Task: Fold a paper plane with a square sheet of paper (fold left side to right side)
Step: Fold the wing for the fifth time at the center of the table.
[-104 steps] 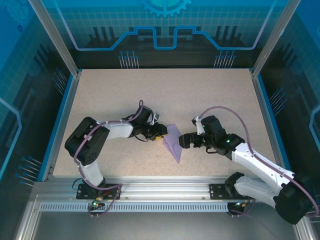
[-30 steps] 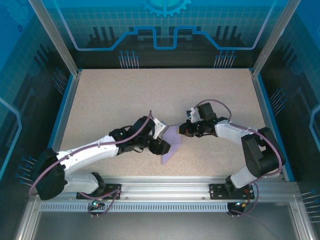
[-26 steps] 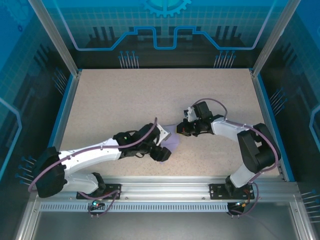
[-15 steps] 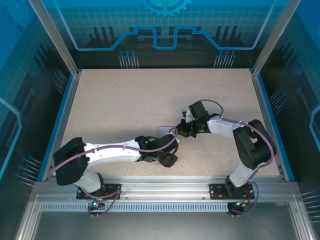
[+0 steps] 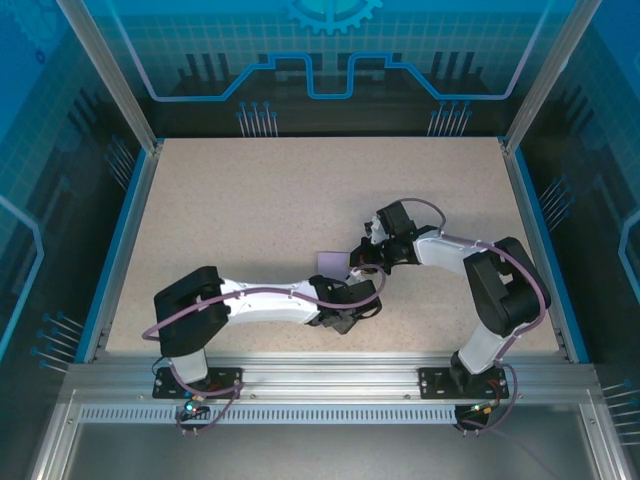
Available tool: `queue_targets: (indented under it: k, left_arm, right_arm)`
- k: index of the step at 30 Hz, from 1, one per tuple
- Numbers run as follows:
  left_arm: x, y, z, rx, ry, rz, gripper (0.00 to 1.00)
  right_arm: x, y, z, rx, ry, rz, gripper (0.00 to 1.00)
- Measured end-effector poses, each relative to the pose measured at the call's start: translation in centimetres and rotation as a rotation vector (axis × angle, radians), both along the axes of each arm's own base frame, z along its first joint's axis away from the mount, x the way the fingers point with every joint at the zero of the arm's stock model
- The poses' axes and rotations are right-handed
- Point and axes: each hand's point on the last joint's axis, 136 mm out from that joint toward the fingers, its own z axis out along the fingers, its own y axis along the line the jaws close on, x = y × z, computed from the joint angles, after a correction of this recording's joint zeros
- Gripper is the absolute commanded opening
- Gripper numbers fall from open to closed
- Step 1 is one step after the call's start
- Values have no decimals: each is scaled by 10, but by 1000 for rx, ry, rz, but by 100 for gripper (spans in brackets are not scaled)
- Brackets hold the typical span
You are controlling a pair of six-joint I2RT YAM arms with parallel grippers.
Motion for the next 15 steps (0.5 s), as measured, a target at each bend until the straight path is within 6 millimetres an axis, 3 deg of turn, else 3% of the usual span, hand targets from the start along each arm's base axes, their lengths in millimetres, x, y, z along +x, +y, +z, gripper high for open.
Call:
queue_targets:
  k: [6,15]
  left_arm:
    - [2,5,-12,51,0,13,55]
    - [6,12,-13,85,-28,34,42]
  right_arm:
    - [0,0,0,0,1,0,1]
    - [-1,0,-4,-5,10,0,1]
